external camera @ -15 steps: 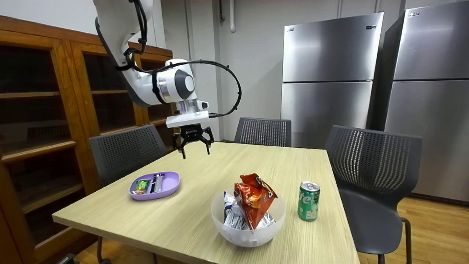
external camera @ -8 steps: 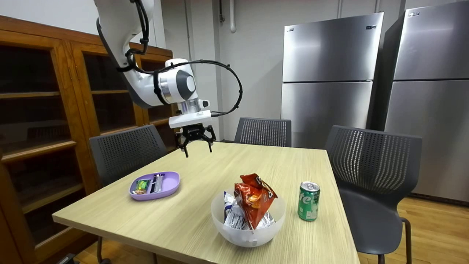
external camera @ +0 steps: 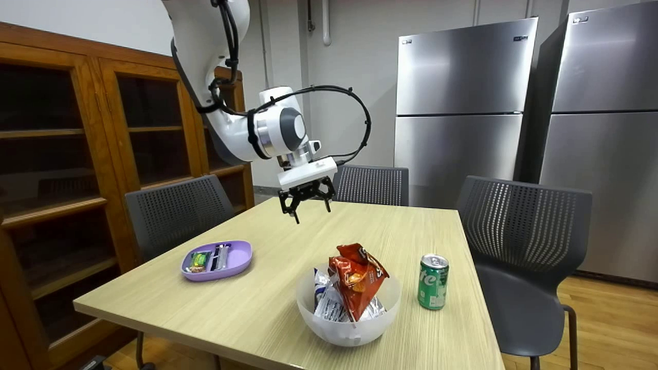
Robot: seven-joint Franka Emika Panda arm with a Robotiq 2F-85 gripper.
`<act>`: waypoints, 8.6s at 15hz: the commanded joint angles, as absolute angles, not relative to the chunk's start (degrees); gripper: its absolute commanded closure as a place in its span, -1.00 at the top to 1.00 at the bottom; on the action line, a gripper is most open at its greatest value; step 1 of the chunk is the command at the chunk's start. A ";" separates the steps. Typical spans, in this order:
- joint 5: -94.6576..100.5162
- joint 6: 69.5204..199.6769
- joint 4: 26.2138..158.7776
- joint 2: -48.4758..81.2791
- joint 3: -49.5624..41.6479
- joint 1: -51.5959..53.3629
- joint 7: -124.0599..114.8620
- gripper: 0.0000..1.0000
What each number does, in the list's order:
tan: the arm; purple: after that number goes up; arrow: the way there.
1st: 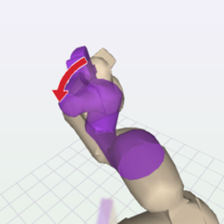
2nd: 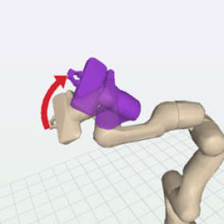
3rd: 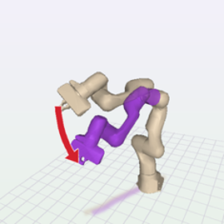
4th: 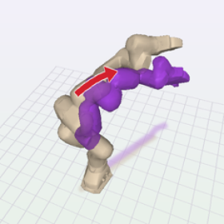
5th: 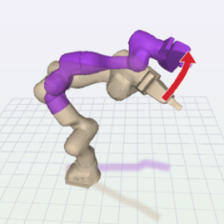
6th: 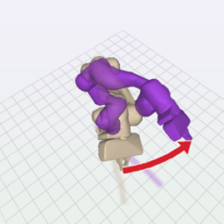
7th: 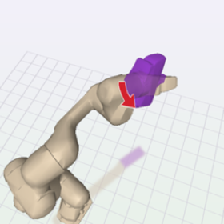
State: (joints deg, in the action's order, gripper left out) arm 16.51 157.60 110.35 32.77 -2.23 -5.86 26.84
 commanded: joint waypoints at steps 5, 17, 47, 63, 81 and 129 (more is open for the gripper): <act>15.19 157.13 108.05 36.69 2.07 -16.01 40.35 1.00; 6.31 141.35 95.41 45.35 4.86 -21.65 60.40 1.00; 4.38 145.80 94.71 45.42 3.41 -20.04 59.67 -0.66; 0.72 142.92 99.12 36.64 4.94 -12.21 48.11 -0.66; 2.59 142.75 106.50 31.95 7.23 1.21 23.92 -0.66; 2.84 141.47 113.48 25.84 3.30 1.31 14.31 1.00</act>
